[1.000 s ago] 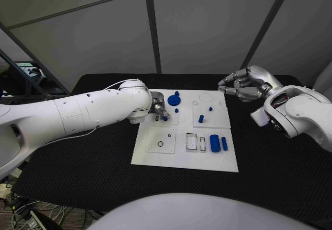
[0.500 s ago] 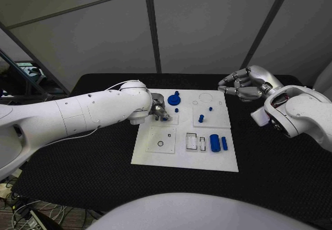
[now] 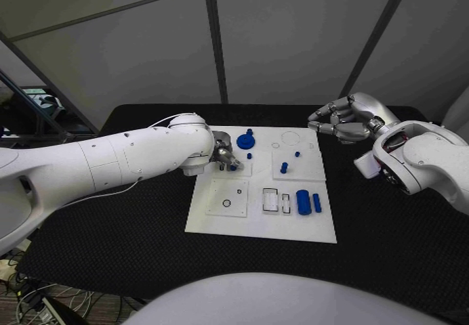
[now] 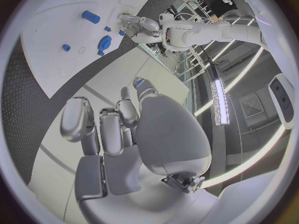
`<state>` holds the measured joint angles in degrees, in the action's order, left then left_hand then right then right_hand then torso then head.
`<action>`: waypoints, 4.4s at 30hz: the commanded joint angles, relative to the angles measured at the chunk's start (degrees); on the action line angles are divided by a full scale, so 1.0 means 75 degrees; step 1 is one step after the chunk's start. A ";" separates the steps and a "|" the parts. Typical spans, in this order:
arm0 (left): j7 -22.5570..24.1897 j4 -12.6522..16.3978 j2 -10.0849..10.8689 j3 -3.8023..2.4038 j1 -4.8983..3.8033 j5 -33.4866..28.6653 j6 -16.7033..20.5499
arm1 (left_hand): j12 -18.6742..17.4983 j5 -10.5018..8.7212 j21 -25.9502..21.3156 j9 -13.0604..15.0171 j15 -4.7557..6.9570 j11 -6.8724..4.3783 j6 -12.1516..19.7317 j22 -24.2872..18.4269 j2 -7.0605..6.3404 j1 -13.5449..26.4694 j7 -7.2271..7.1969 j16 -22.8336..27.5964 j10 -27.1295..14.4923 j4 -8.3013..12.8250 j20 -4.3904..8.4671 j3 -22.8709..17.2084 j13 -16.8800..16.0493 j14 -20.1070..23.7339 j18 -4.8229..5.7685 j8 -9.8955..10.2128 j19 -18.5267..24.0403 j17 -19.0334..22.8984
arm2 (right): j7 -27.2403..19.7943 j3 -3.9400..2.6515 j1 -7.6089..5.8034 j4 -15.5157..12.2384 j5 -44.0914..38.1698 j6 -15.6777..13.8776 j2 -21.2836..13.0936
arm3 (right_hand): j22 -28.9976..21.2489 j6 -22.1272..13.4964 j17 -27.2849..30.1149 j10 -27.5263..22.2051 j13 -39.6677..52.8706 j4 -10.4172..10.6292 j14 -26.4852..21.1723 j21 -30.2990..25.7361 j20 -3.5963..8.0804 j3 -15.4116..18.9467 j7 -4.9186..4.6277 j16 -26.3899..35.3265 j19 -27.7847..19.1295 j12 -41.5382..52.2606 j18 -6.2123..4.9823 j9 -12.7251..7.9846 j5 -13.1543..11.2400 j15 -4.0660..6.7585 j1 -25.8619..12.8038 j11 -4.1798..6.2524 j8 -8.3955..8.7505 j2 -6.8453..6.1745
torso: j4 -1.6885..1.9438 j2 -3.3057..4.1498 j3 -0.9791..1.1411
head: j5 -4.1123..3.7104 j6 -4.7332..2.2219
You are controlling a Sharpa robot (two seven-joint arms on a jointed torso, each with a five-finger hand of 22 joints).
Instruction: Assemble the parts on the task board
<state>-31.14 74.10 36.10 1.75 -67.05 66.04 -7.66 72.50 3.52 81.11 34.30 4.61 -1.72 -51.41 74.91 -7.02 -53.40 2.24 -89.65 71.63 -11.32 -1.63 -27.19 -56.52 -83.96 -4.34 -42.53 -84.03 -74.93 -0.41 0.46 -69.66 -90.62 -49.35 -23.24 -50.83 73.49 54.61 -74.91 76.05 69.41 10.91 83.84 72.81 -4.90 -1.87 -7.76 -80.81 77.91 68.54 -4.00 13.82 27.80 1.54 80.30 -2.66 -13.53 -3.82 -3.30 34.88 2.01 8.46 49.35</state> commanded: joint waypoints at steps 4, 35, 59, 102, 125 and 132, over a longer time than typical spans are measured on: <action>-0.0006 0.0005 0.0024 -0.0004 -0.0008 -0.0029 0.0132 | 0.0048 -0.0022 0.0047 0.0021 0.0048 0.0002 -0.0056 0.1134 -0.0032 0.0122 -0.0021 -0.0047 0.0062 -0.0195 0.0062 0.0463 -0.0025 -0.0806 0.0298 0.0068 -0.0394 -0.2009 | -0.0031 -0.0003 -0.0010 -0.0006 0.0046 0.0035 0.0004 | -0.0008 -0.0048 -0.0502 -0.0043 -0.0009 0.0022 0.0251 -0.0047 -0.0023 -0.0028 0.0004 0.0017 0.0003 0.0021 -0.0101 0.0008 0.0051 -0.0056 -0.0014 -0.0024 0.0007 0.0061 | 0.0001 0.0004 0.0000 | -0.0016 -0.0009; 0.0006 0.0425 0.0500 -0.0728 -0.0107 -0.0193 0.0069 | -0.0333 -0.0014 -0.0323 -0.0003 -0.0039 0.0113 0.0258 0.0908 0.0019 -0.0338 0.0113 -0.0047 -0.0443 -0.0555 0.0014 0.1746 0.0557 -0.0806 0.0222 0.0345 -0.0272 -0.2009 | -0.0022 -0.0003 -0.0009 0.0055 0.0048 0.0052 -0.0004 | -0.0008 -0.0048 -0.0502 -0.0043 -0.0009 0.0022 0.0251 -0.0047 -0.0023 -0.0028 0.0004 0.0017 0.0003 0.0021 -0.0101 0.0008 0.0051 -0.0056 -0.0014 -0.0024 0.0007 0.0061 | 0.0007 -0.0002 -0.0001 | -0.0043 -0.0050; 0.0117 -0.2187 -0.0450 -0.0812 -0.0882 -0.0348 -0.1274 | -0.0720 -0.0009 -0.0860 -0.0701 -0.0321 0.0434 0.0592 0.0580 0.0352 -0.1178 0.0468 0.0045 -0.1109 -0.0630 -0.0263 0.2487 0.1276 -0.0752 0.0112 0.1235 -0.0080 -0.1886 | 0.0001 -0.0003 -0.0009 0.0105 0.0048 0.0089 0.0058 | 0.0003 -0.0062 -0.0516 -0.0031 0.0010 0.0037 0.0255 -0.0040 -0.0026 -0.0035 0.0003 0.0008 0.0016 0.0043 -0.0097 0.0018 0.0055 -0.0058 -0.0023 -0.0025 0.0006 0.0060 | -0.0008 0.0059 -0.0013 | 0.0021 -0.0192; 0.0121 -0.3430 -0.1244 -0.0769 -0.0445 0.0020 -0.1880 | -0.0776 0.0001 -0.0870 -0.0825 -0.0317 0.0420 0.0400 0.0592 0.0599 -0.1445 0.0444 0.0026 -0.1190 -0.0609 -0.0274 0.2624 0.1377 -0.0762 0.0110 0.1276 -0.0078 -0.1910 | -0.0003 -0.0003 -0.0007 0.0114 0.0048 0.0132 0.0120 | 0.0019 -0.0054 -0.0543 -0.0016 0.0028 0.0043 0.0266 -0.0025 -0.0026 -0.0050 0.0007 -0.0013 0.0033 0.0065 -0.0093 0.0030 0.0058 -0.0057 -0.0016 -0.0022 -0.0005 0.0071 | -0.0023 0.0038 0.0008 | 0.0082 -0.0139; 0.0159 -0.3457 -0.1311 -0.0770 -0.0384 -0.0003 -0.1786 | -0.0720 0.0000 -0.0794 -0.0873 -0.0270 0.0354 0.0160 0.0672 0.0928 -0.1944 0.0365 -0.0010 -0.1099 -0.0432 -0.0238 0.2612 0.1313 -0.0783 0.0127 0.1189 -0.0107 -0.1959 | 0.0006 -0.0003 -0.0007 0.0134 0.0048 0.0166 0.0156 | 0.0022 -0.0050 -0.0547 -0.0006 0.0039 0.0052 0.0269 -0.0024 -0.0026 -0.0051 0.0008 -0.0016 0.0039 0.0078 -0.0092 0.0036 0.0055 -0.0056 -0.0024 -0.0022 -0.0011 0.0072 | -0.0019 0.0042 0.0009 | 0.0052 -0.0172; 0.0122 -0.3413 -0.1288 -0.0771 -0.0376 -0.0259 -0.1894 | -0.0640 0.0003 -0.0764 -0.0798 -0.0197 0.0261 0.0069 0.0709 0.1246 -0.2469 0.0258 -0.0031 -0.0971 -0.0145 -0.0181 0.2298 0.1149 -0.0796 0.0133 0.1040 -0.0118 -0.1987 | 0.0008 -0.0003 -0.0007 0.0150 0.0048 0.0178 0.0164 | 0.0022 -0.0050 -0.0547 -0.0006 0.0039 0.0052 0.0269 -0.0024 -0.0026 -0.0051 0.0008 -0.0016 0.0039 0.0078 -0.0092 0.0036 0.0055 -0.0056 -0.0024 -0.0022 -0.0011 0.0072 | -0.0012 0.0043 0.0008 | 0.0052 -0.0164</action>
<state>-30.40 48.33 26.39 -4.02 -69.81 65.39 -21.11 67.45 3.51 75.13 28.18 2.66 0.42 -50.50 74.91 2.26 -71.50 4.17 -89.65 64.13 -12.64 -3.29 -9.78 -47.78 -84.05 -4.35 -34.57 -83.82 -74.93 -0.23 0.46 -69.63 -89.50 -49.12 -22.31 -49.65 73.57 54.61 -74.91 76.05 69.62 11.07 83.84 72.81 -4.90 -2.03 -7.76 -80.81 77.91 68.76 -4.01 14.01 28.07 1.54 80.30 -2.66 -13.53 -3.82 -3.45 35.19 2.07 8.84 48.11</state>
